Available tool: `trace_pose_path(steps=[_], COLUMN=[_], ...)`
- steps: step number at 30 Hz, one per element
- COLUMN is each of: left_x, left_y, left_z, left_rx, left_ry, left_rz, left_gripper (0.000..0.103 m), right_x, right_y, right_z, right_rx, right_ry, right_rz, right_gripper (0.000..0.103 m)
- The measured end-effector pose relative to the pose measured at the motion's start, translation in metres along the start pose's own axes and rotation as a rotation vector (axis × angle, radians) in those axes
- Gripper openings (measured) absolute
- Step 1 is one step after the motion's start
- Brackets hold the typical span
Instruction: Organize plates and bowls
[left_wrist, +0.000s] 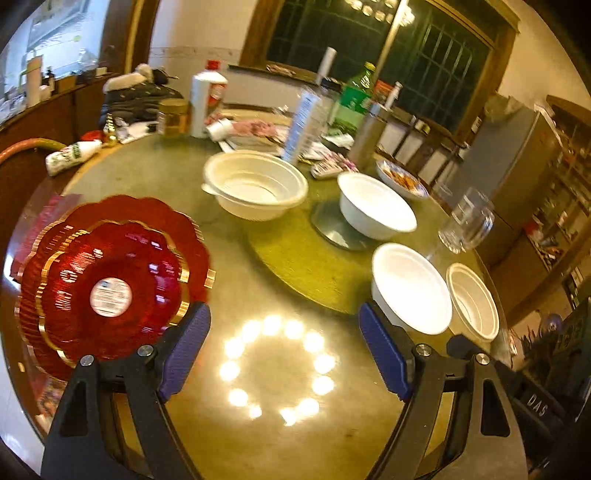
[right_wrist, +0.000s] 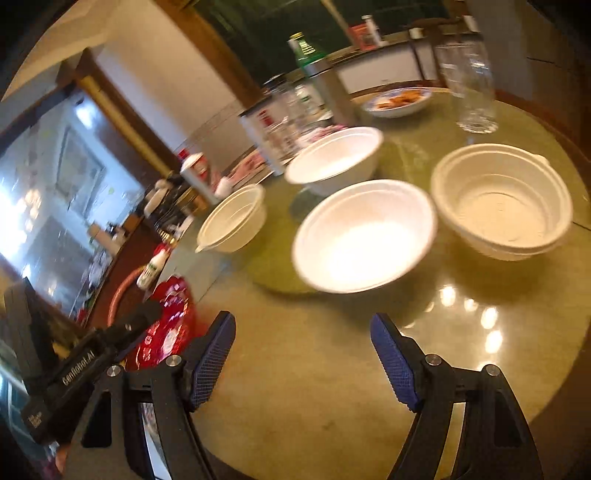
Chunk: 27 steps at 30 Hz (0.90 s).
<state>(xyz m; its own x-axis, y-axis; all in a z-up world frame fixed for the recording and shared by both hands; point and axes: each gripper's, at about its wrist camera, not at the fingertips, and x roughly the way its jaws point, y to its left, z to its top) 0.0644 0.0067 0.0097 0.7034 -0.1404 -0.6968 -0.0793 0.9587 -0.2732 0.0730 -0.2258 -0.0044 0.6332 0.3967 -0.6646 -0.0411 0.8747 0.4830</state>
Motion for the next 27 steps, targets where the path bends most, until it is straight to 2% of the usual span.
trace_pose_path(steps=[7, 17, 20, 24, 27], left_x=[0.029, 0.067, 0.081, 0.094, 0.104], left_y=[-0.029, -0.059, -0.064, -0.072, -0.071], left_z=[-0.004, 0.009, 0.012, 0.011, 0.011], left_rx=[0.033, 0.036, 0.027, 0.047, 0.035], left_ry=[0.066, 0.070, 0.085, 0.087, 0.107], left_rz=[-0.018, 0.004, 0.022, 0.037, 0.036], left_gripper=[0.083, 0.083, 0.083, 0.083, 0.083], right_x=[0.003, 0.022, 0.034, 0.047, 0.055], right_y=[-0.029, -0.058, -0.064, -0.076, -0.082], right_z=[0.008, 0.029, 0.034, 0.039, 0.042], right_rx=[0.062, 0.189, 0.210, 0.264, 0.282], right_ry=[0.000, -0.009, -0.002, -0.002, -0.005], right_rz=[-0.011, -0.024, -0.048, -0.078, -0.096], right_gripper=[0.077, 0.077, 0.070, 0.052, 0.045])
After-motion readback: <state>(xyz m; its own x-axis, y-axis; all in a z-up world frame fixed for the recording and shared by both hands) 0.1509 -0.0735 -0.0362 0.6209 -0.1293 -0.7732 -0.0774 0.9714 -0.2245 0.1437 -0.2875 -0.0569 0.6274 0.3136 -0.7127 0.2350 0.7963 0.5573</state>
